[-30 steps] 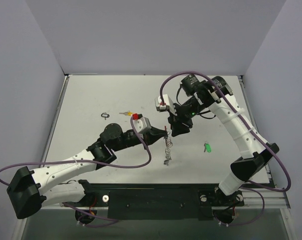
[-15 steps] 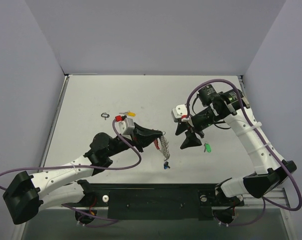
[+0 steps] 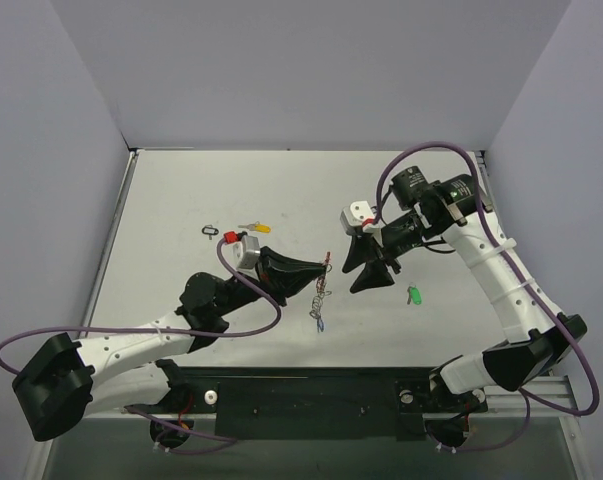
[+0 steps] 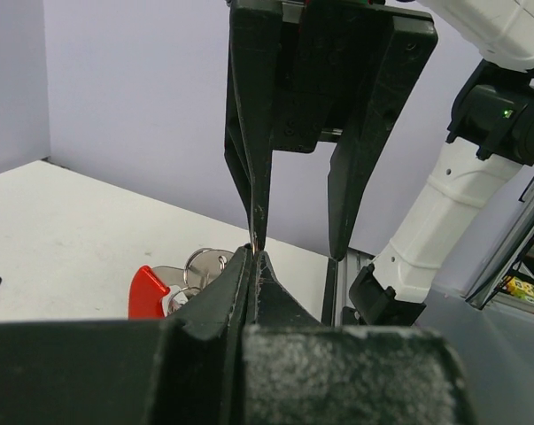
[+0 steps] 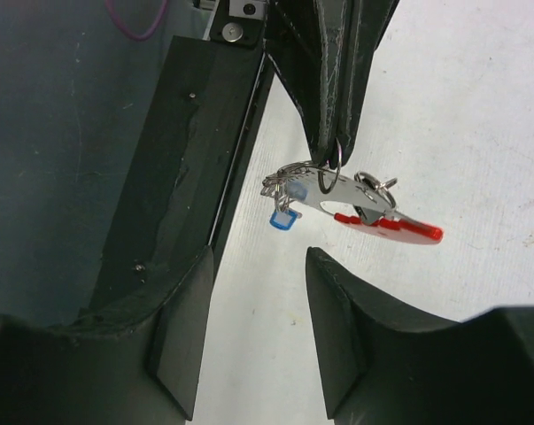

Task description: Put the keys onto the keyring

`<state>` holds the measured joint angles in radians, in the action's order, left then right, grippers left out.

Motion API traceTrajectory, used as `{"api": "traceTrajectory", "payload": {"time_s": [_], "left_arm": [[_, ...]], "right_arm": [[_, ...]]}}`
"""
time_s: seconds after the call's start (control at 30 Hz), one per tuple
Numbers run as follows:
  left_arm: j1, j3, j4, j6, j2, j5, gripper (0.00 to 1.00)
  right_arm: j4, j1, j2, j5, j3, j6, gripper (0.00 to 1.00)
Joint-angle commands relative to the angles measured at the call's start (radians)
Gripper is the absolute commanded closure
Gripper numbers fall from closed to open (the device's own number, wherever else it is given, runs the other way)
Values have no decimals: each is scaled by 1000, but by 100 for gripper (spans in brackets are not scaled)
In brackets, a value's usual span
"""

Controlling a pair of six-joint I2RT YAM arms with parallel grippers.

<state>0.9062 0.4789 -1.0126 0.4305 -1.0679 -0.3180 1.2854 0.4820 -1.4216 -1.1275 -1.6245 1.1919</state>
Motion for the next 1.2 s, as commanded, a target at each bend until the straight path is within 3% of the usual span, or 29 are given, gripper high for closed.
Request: {"api": "traceTrajectory", "payload": {"time_s": [0.0, 0.7, 0.97, 1.07, 1.17], "left_arm": [[-6, 6, -156, 56, -20, 11, 100], [8, 46, -165, 45, -81, 20, 100], [10, 50, -167, 45, -87, 23, 100], [11, 50, -170, 45, -89, 25, 100], [13, 47, -172, 45, -86, 25, 100]], "right_arm": [[-17, 3, -33, -78, -24, -54, 59], [-83, 46, -82, -77, -58, -186, 72], [-107, 53, -88, -64, -60, -219, 85], [-118, 55, -88, -57, -60, -238, 100], [-126, 56, -86, -34, -64, -270, 100]]}}
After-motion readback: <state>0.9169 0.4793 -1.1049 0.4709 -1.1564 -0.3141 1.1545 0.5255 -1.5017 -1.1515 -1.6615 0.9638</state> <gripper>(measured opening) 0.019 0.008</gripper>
